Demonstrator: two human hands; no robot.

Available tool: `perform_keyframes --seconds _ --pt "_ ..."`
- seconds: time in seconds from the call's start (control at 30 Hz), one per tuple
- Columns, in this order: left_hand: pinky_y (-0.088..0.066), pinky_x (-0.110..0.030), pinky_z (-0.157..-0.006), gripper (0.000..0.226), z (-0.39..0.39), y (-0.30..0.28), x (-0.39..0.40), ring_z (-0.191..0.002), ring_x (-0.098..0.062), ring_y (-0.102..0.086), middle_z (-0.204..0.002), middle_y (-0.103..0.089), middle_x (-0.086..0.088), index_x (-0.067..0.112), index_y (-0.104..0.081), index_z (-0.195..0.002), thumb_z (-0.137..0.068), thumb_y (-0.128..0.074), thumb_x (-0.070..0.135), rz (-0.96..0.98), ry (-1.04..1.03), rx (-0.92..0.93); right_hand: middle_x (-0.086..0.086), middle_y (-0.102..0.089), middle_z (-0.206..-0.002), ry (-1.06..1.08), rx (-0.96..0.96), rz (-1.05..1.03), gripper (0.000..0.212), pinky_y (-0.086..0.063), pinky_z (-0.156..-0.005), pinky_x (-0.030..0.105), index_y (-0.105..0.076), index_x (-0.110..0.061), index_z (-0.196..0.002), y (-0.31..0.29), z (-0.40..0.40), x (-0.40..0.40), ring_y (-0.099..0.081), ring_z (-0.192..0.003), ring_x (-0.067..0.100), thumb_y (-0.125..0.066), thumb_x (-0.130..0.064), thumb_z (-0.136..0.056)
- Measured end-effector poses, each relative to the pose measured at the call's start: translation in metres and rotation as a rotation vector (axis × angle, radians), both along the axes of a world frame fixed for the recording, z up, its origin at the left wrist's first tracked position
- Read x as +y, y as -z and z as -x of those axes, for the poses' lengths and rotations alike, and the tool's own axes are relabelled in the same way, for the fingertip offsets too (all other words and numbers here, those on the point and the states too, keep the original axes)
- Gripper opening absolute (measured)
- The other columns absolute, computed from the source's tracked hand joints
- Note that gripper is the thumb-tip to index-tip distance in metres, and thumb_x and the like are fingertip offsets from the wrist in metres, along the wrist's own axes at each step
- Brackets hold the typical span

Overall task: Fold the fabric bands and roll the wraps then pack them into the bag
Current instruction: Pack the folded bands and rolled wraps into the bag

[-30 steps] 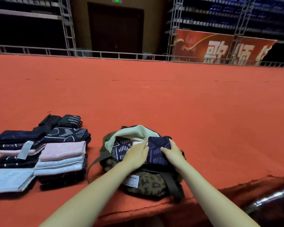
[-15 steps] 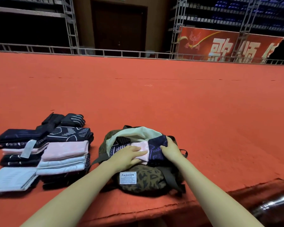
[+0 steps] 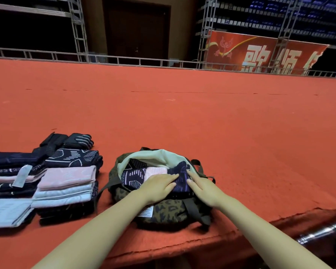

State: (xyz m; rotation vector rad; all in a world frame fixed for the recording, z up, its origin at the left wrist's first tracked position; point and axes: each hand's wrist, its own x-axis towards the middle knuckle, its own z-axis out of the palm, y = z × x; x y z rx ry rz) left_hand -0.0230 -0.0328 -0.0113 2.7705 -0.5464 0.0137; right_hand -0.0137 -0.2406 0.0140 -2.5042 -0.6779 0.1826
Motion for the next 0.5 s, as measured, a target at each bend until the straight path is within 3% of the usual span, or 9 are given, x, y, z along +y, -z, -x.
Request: perform_keyframes --seconds 0.07,0.13,0.23,0.3,0.37,0.43,0.5 --pt "-0.033 -0.038 -0.106 0.047 -0.003 0.000 0.001 -0.131 -0.018 -0.042 -0.143 -0.047 0.000 0.025 -0.032 -0.146 -0.100 -0.031 0.037 -0.035 -0.013 0.000 -0.016 -0.066 -0.092 -0.030 -0.101 0.002 0.042 -0.043 -0.076 0.026 -0.037 -0.029 -0.142 0.001 0.013 -0.009 -0.059 -0.089 0.005 -0.037 -0.035 -0.100" --pt "-0.036 -0.038 -0.102 0.049 -0.004 -0.001 -0.002 -0.127 -0.020 -0.045 -0.139 -0.050 -0.002 0.026 -0.029 -0.147 -0.099 -0.033 0.038 -0.072 -0.029 -0.026 -0.024 -0.057 -0.062 -0.017 -0.200 -0.065 0.033 -0.034 -0.058 0.018 -0.049 -0.033 -0.130 0.001 0.021 -0.016 -0.052 -0.064 -0.002 -0.044 -0.031 -0.098" --pt "-0.037 -0.038 -0.096 0.052 -0.002 -0.001 -0.008 -0.123 -0.022 -0.043 -0.130 -0.053 -0.004 0.028 -0.024 -0.148 -0.099 -0.033 0.040 -0.113 -0.048 -0.060 -0.019 -0.055 -0.054 -0.011 -0.315 -0.124 0.022 -0.030 -0.053 0.018 -0.061 -0.033 -0.113 -0.003 0.024 -0.024 -0.049 -0.056 0.000 -0.051 -0.029 -0.094" --pt "-0.033 -0.037 -0.100 0.051 -0.002 -0.001 -0.011 -0.125 -0.021 -0.039 -0.128 -0.052 -0.002 0.032 -0.025 -0.147 -0.098 -0.031 0.044 -0.149 -0.054 -0.070 -0.012 -0.062 -0.063 0.026 -0.279 -0.092 0.019 -0.036 -0.059 0.024 -0.064 -0.033 -0.107 0.000 0.019 -0.027 -0.052 -0.061 0.003 -0.052 -0.031 -0.093" --pt "-0.030 -0.035 -0.102 0.047 -0.003 -0.007 -0.016 -0.126 -0.018 -0.038 -0.126 -0.051 -0.001 0.034 -0.035 -0.143 -0.098 -0.032 0.046 -0.087 -0.093 -0.054 -0.005 -0.067 -0.089 0.131 -0.288 -0.071 0.021 -0.042 -0.076 0.030 -0.065 -0.028 -0.110 0.004 0.008 -0.029 -0.056 -0.087 0.011 -0.056 -0.030 -0.091" --pt "-0.030 -0.034 -0.103 0.044 -0.007 -0.012 -0.022 -0.127 -0.017 -0.037 -0.127 -0.049 0.000 0.032 -0.043 -0.138 -0.097 -0.035 0.045 0.024 -0.131 -0.072 0.001 -0.057 -0.114 0.294 -0.359 0.001 0.036 -0.038 -0.093 0.036 -0.058 -0.022 -0.124 0.007 -0.004 -0.028 -0.045 -0.114 0.020 -0.057 -0.032 -0.090" --pt "-0.031 -0.036 -0.106 0.044 -0.010 -0.012 -0.030 -0.131 -0.018 -0.034 -0.136 -0.044 0.000 0.027 -0.043 -0.138 -0.096 -0.040 0.042 0.106 -0.118 -0.142 0.004 -0.048 -0.132 0.428 -0.233 0.012 0.050 -0.033 -0.102 0.039 -0.043 -0.020 -0.139 0.003 -0.013 -0.022 -0.036 -0.129 0.023 -0.052 -0.035 -0.092"
